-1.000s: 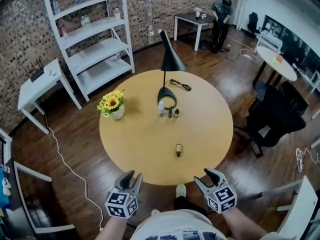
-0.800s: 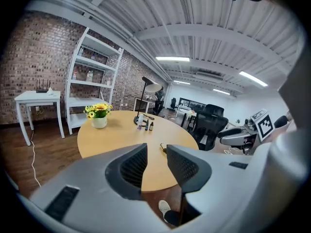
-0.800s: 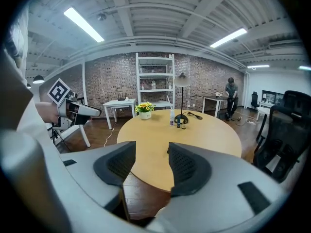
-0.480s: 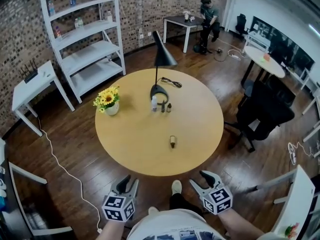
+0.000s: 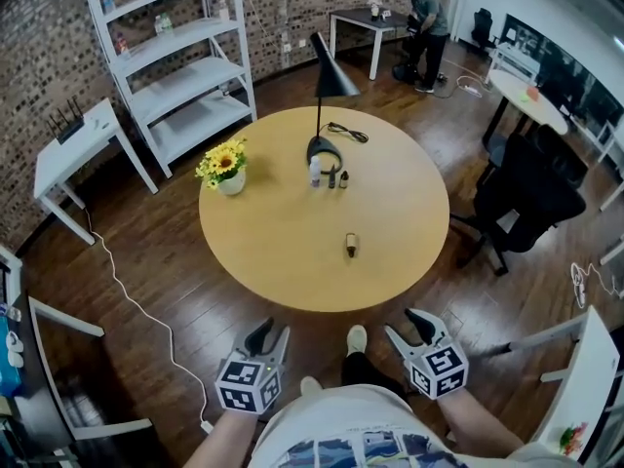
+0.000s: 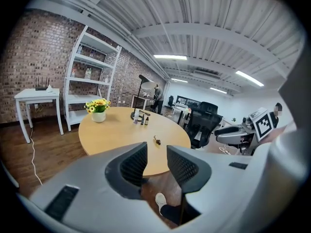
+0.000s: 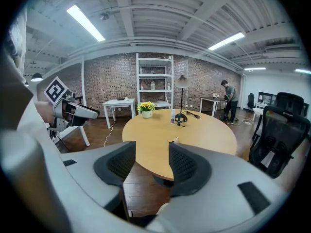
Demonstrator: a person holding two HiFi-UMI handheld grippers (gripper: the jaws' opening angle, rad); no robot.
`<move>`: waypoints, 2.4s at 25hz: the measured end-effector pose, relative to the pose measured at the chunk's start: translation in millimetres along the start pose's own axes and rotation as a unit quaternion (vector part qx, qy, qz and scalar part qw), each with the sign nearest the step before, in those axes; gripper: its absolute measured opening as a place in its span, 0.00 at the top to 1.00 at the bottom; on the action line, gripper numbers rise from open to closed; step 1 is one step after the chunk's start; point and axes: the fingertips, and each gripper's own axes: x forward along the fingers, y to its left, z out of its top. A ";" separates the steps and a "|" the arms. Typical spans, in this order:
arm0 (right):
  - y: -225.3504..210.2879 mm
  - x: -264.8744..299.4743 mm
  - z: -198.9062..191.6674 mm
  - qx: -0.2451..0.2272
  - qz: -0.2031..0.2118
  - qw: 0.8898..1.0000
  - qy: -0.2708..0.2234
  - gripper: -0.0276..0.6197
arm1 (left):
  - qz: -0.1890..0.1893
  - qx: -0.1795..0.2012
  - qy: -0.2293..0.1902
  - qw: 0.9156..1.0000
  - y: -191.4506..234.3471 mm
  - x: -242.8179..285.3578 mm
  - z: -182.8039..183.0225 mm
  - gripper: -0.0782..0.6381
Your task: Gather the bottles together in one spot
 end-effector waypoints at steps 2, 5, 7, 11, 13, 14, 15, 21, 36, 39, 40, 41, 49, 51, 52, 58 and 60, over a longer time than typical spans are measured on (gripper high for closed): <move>2.3 -0.6 -3.4 0.003 -0.001 1.000 0.003 0.59 | -0.005 -0.002 0.000 1.000 -1.6 -2.1 -2.3 0.75; 4.2 0.6 -10.6 0.006 0.001 1.000 0.008 0.59 | -0.021 -0.013 -0.002 1.000 -5.8 -2.7 -6.7 0.73; 3.5 2.4 -14.0 0.006 0.002 1.000 0.013 0.59 | -0.025 -0.015 -0.001 1.000 -7.7 -1.7 -9.8 0.72; -1.9 10.1 -18.9 -0.019 0.004 1.000 0.020 0.59 | -0.024 -0.013 0.007 1.000 -6.6 0.6 -14.8 0.72; -7.3 13.3 -21.7 -0.048 0.006 0.999 0.025 0.59 | -0.024 -0.016 0.010 1.000 -5.2 2.7 -16.9 0.72; -10.8 15.2 -23.1 -0.062 0.009 0.998 0.028 0.59 | -0.022 -0.017 0.011 1.000 -3.9 4.0 -17.5 0.72; -14.5 17.8 -24.3 -0.077 0.014 0.996 0.031 0.59 | -0.019 -0.018 0.011 1.000 -2.1 5.7 -17.6 0.72; -38.9 54.6 -31.5 -0.202 0.068 0.975 0.069 0.59 | -0.003 -0.027 0.021 0.999 8.0 24.8 -13.8 0.72; -111.2 252.5 -47.7 -0.552 0.246 0.790 0.104 0.58 | 0.056 -0.065 0.039 0.996 20.5 142.7 39.3 0.72; -123.2 294.6 -59.9 -0.613 0.277 0.733 0.100 0.56 | 0.069 -0.071 0.048 0.994 11.8 165.2 46.9 0.72; -128.1 307.6 -65.9 -0.637 0.287 0.709 0.100 0.55 | 0.074 -0.072 0.050 0.993 8.7 172.6 48.9 0.72; -131.0 319.2 -72.0 -0.661 0.298 0.682 0.100 0.53 | 0.079 -0.074 0.053 0.993 6.8 178.2 50.3 0.72; -131.0 351.8 -100.2 -0.620 0.440 0.620 0.193 0.61 | 0.124 -0.095 0.061 0.986 16.1 183.6 55.5 0.72; -131.3 349.8 -101.9 -0.561 0.465 0.649 0.218 0.74 | 0.128 -0.100 0.063 0.985 18.5 186.3 54.2 0.72; -131.9 350.4 -100.8 -0.538 0.464 0.669 0.220 0.74 | 0.127 -0.100 0.065 0.985 19.0 189.0 53.8 0.72; -150.4 341.4 -73.9 -0.364 0.383 0.823 0.207 0.73 | 0.080 -0.085 0.073 0.990 11.2 218.7 64.9 0.72; -151.8 325.9 -44.6 -0.285 0.351 0.876 0.169 0.73 | 0.042 -0.076 0.073 0.994 0.9 232.4 73.2 0.72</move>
